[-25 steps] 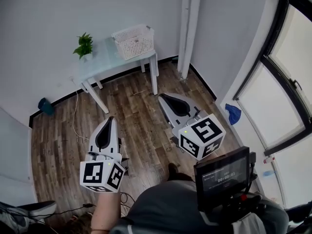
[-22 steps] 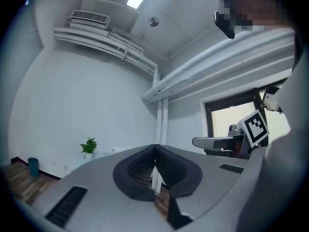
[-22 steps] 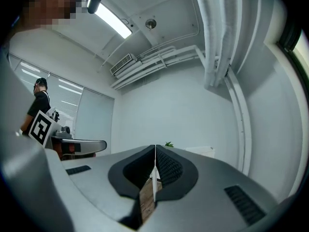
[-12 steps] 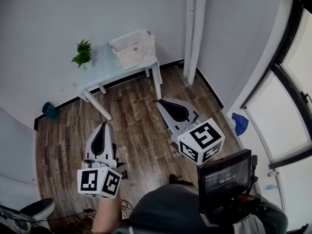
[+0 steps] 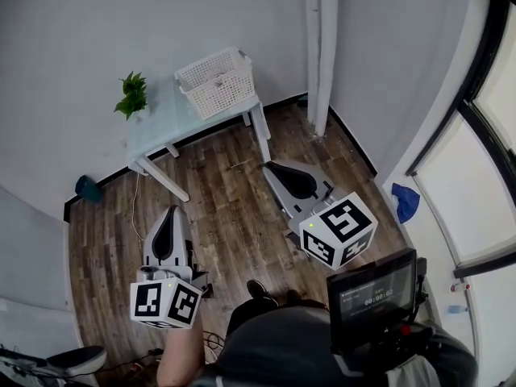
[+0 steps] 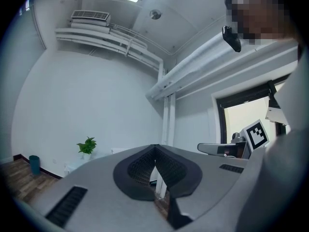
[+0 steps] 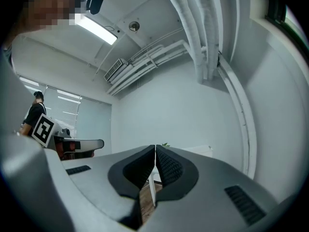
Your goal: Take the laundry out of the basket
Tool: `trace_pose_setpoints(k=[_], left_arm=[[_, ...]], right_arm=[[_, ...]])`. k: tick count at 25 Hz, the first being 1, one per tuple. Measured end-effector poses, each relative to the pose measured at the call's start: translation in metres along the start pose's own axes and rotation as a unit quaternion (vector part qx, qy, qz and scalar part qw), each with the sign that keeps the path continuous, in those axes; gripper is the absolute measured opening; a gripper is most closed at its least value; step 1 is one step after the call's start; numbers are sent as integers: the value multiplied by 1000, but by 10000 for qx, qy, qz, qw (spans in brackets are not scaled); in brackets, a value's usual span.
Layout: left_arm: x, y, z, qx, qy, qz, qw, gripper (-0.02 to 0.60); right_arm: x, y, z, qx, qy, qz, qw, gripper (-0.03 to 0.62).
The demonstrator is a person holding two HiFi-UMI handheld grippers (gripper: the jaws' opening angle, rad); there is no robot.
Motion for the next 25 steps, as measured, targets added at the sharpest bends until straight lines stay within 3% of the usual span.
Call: trace_pose_setpoints(k=[4, 13, 20, 25], left_arm=[[-9, 15, -11, -31, -55, -118, 9999, 8], [-62, 78, -28, 128, -208, -339, 9991, 8], [-137, 125, -28, 206, -261, -310, 9990, 8], [-211, 155, -44, 101, -386, -347, 9986, 8]], right_arm=[[11, 12, -6, 26, -51, -171, 9998, 18], [26, 82, -20, -109, -428, -96, 9990, 18], [23, 167, -37, -175, -627, 112, 9978, 18], [23, 243, -71, -299, -645, -17, 9975, 18]])
Point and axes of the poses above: the fingertips, and each gripper's own axes: y forward along the fingers, x to its right, z out of its top, the point moved 8 cm from there along -y, backward along the fingers, and after that the axes turned 15 degrees about x, right-handed, at the moved point
